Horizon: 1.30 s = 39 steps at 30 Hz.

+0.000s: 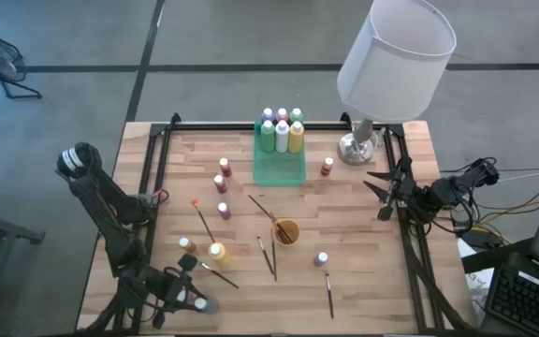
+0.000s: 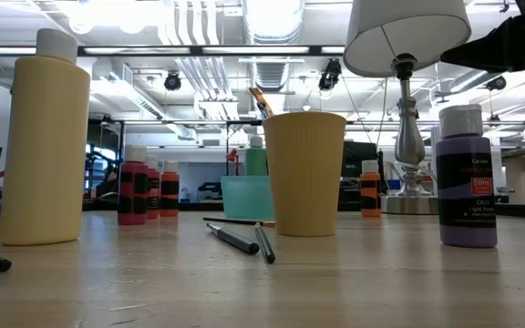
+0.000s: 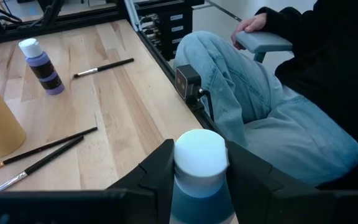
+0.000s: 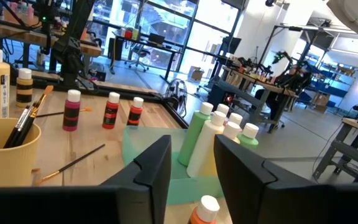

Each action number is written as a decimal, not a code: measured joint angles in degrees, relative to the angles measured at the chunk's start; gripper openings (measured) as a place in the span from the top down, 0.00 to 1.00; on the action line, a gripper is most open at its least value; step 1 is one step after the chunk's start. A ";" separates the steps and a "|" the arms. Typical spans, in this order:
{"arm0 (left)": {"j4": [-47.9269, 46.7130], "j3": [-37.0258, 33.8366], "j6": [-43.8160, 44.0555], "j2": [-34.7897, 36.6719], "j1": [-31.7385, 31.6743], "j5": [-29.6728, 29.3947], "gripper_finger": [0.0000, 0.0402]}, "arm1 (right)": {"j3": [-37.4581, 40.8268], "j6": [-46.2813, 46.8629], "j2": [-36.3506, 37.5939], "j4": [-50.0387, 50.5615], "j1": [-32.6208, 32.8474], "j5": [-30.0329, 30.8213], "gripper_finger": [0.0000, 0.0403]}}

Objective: Pick & Place Paint Supplies
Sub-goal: Put the black paint bottle into the green bin

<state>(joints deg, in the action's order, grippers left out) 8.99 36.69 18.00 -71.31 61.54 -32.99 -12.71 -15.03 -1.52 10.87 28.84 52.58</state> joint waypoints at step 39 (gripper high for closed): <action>4.59 11.23 -15.75 0.09 -21.86 -2.75 0.69 | 0.00 0.00 0.00 0.00 0.00 0.02 0.81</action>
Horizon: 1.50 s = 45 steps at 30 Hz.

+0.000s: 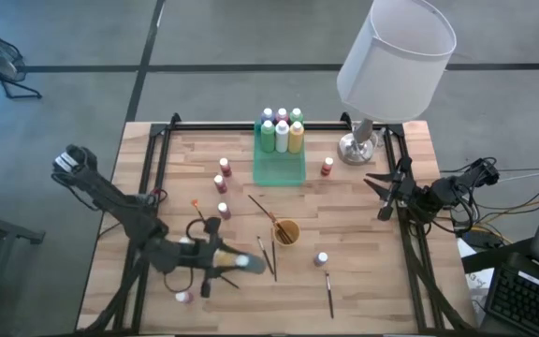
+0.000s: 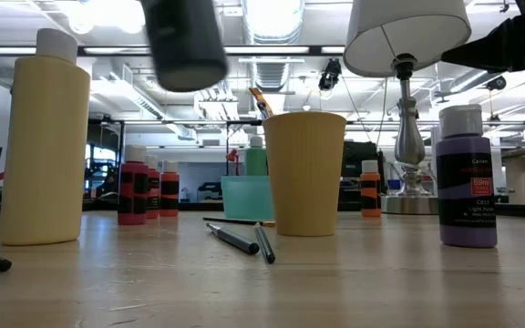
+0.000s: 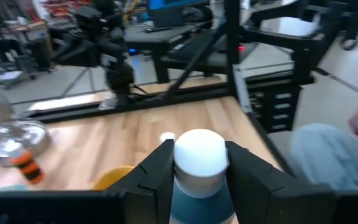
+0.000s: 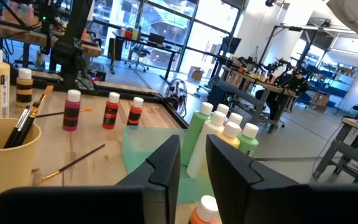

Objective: Pick & Place Paint Supplies
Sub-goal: Put the black paint bottle into the green bin

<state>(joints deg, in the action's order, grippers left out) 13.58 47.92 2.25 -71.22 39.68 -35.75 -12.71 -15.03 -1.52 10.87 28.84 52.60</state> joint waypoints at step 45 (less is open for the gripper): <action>-16.78 18.58 -3.15 0.10 -32.96 4.79 0.69 | 0.00 0.00 -0.01 0.00 -0.01 -0.01 0.54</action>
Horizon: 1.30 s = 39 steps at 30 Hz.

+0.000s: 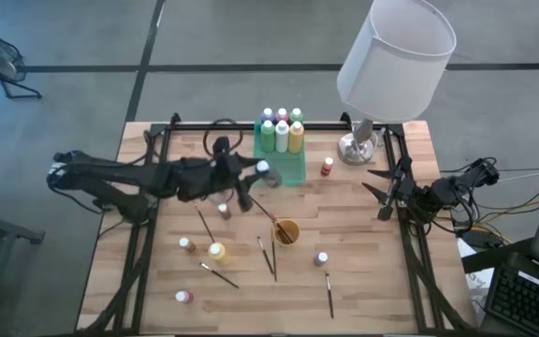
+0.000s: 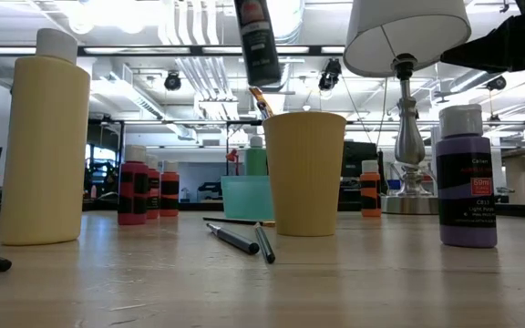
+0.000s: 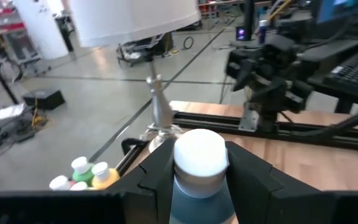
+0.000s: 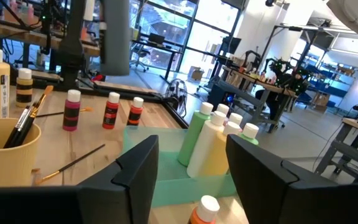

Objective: Pick & Place Paint Supplies
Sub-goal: Put the black paint bottle into the green bin

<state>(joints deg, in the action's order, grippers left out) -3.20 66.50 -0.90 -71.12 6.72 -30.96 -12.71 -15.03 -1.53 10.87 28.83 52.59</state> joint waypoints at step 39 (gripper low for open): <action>2.95 -0.17 3.26 -15.27 -25.12 15.70 0.69 | 0.00 -0.01 -0.01 0.01 0.01 0.01 0.83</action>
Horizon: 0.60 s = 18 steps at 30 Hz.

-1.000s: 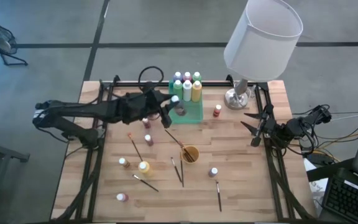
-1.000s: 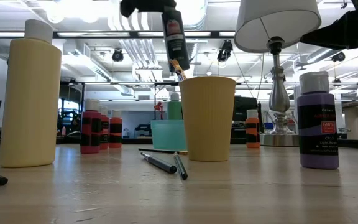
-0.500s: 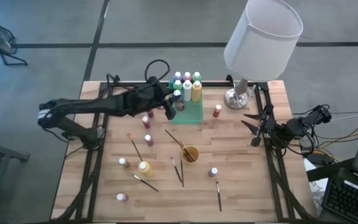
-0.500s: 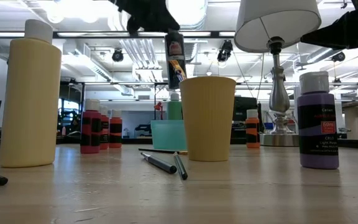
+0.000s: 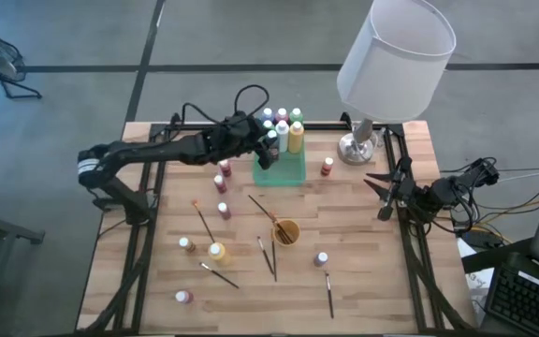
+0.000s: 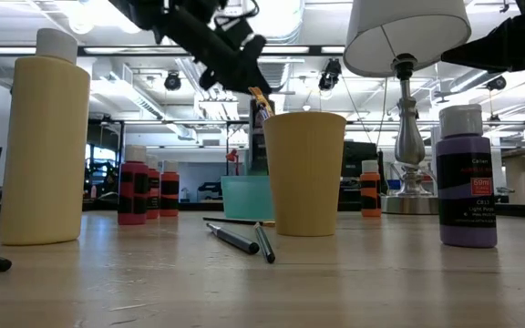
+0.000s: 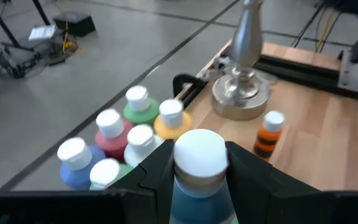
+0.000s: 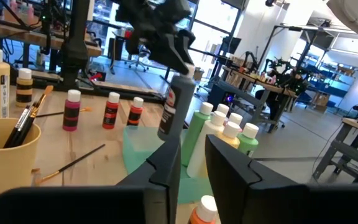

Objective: Pick & Place Paint Supplies
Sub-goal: Put the black paint bottle into the green bin

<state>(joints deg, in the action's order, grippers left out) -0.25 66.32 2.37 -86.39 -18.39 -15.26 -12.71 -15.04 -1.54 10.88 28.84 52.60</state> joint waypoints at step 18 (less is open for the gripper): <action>16.79 -13.20 0.54 -3.45 -3.01 1.70 0.69 | 0.00 0.01 0.00 -0.01 0.00 -0.01 0.88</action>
<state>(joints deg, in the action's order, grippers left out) 16.54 53.13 2.91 -89.84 -21.41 -13.55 -12.71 -15.03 -1.54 10.87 28.84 52.58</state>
